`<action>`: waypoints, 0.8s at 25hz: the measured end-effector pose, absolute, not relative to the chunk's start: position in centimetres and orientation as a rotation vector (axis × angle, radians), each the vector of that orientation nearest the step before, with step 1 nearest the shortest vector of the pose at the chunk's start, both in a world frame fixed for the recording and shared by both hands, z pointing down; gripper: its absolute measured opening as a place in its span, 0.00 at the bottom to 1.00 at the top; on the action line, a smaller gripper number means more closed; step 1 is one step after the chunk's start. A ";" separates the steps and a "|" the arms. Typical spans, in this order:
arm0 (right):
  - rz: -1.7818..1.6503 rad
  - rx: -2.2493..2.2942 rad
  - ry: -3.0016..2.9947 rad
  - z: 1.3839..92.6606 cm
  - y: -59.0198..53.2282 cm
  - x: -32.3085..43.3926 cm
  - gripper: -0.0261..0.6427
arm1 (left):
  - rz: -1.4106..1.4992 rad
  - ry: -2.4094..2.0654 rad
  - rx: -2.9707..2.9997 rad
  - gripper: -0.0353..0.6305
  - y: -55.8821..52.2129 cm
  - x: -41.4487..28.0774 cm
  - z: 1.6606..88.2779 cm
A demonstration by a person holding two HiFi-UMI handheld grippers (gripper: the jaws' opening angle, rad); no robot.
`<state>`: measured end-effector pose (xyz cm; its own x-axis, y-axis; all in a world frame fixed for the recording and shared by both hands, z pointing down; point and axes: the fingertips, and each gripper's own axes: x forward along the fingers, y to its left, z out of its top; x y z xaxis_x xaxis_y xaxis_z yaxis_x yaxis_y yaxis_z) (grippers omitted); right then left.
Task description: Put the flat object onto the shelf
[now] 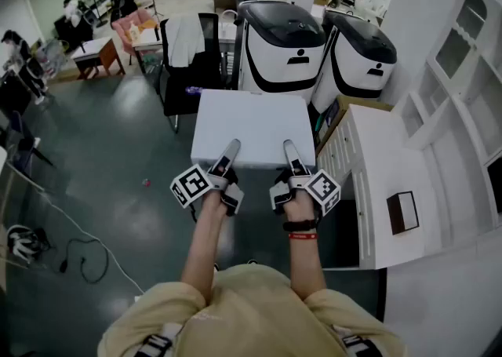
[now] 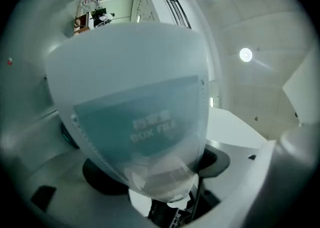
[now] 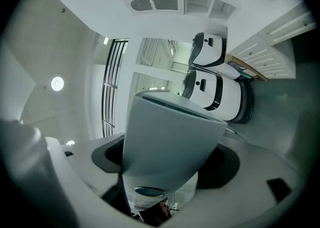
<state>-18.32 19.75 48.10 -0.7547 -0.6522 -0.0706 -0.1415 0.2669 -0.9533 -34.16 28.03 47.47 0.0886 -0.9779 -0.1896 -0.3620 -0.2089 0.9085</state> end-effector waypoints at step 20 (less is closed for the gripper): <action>-1.508 -0.709 2.080 50.7 11.0 -17.3 0.64 | -1.063 -1.363 1.604 0.62 19.6 -33.0 50.0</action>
<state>-17.35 11.03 50.74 -0.7551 -0.6514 -0.0735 -0.1325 0.2615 -0.9561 -33.03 19.63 50.03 0.0817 -0.9899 -0.1157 -0.3534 -0.1373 0.9253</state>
